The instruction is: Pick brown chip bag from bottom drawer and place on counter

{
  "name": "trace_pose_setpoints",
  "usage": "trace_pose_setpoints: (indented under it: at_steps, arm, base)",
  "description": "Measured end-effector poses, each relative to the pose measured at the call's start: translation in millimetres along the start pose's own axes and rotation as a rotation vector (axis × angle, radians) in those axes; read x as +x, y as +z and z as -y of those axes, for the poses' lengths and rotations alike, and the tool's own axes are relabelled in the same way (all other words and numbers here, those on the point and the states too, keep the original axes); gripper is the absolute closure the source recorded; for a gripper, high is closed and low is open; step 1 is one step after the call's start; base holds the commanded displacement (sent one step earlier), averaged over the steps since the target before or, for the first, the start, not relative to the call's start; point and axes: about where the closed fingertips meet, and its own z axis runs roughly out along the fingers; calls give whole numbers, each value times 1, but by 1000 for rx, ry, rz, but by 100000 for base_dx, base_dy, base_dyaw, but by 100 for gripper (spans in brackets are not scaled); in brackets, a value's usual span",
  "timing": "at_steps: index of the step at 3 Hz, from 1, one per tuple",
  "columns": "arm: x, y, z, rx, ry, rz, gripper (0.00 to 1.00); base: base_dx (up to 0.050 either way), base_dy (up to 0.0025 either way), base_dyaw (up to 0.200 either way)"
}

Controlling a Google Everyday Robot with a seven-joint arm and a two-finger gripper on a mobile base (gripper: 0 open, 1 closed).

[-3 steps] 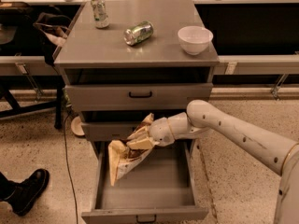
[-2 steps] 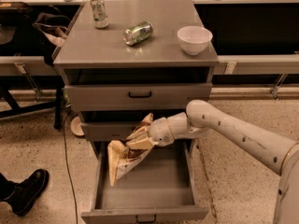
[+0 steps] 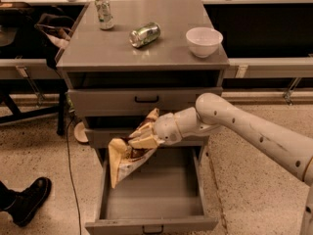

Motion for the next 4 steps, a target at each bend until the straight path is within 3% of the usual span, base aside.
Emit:
trace_pose_setpoints:
  at_steps: [4]
  arm:
    - [-153, -17, -44, 13, -253, -73, 100]
  base:
    - [0, 0, 0]
